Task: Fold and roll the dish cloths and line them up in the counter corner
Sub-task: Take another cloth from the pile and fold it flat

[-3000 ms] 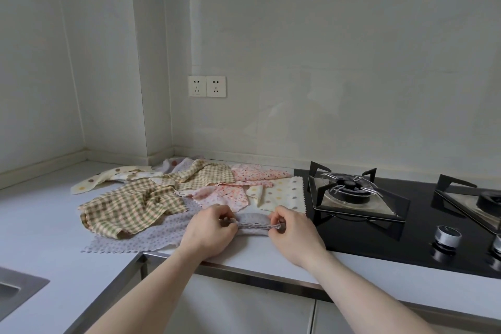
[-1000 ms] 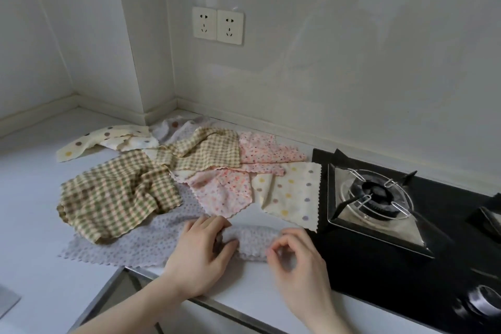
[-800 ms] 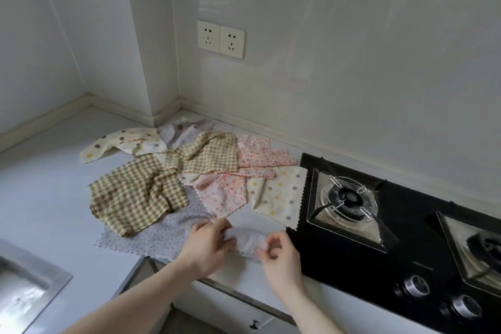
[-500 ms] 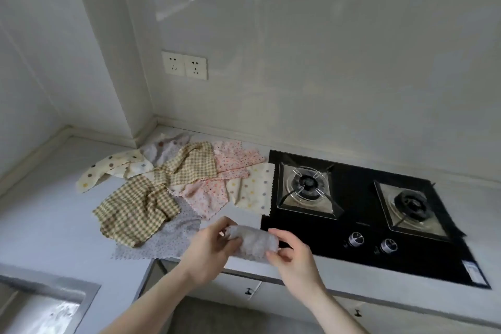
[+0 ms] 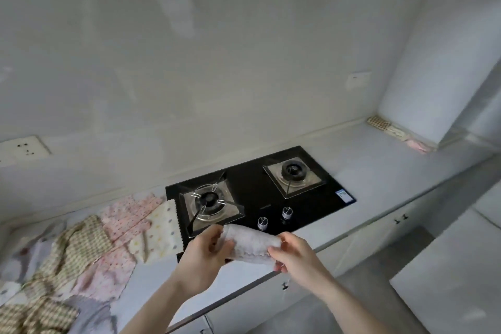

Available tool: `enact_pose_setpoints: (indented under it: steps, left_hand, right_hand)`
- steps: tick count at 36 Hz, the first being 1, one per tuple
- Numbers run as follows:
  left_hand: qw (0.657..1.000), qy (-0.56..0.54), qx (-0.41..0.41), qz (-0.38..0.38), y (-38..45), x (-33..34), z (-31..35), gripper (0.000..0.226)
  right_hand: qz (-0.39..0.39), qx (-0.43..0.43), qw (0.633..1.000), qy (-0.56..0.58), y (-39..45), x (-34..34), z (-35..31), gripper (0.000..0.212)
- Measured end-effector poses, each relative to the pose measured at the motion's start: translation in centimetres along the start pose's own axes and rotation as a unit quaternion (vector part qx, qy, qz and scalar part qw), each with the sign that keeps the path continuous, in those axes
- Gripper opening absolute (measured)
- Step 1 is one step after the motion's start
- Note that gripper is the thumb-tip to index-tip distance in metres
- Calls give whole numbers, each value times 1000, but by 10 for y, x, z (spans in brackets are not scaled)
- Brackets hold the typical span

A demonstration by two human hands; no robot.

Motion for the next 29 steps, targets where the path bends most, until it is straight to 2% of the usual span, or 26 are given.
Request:
enact_pose_setpoints:
  steps: [8,15,22,29]
  left_hand:
    - [998,0,37,-58,61,103,111,32]
    - [997,1,17,-80,106,225,190,36]
    - [997,8,-9,-82,144,307,235,26]
    - [995,56,-21,-84,198,351,260,36]
  right_hand:
    - [108,-5,994,21,-1,-140,32,10]
    - [153,6,988,0,1,-283,86,14]
    - [168,17,986,-10,19,-374,115,15]
    - [177,31,984,-12,66,-428,137,13]
Point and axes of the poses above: each hand's wrist, its own y-axis towards the middle knuckle, its own x-axis out of the palm, z = x × y, the point moved 1 cm from there along y, towards the middle knuckle, and after that the axes turned 4 degrees about z, right-handed, at the moved point
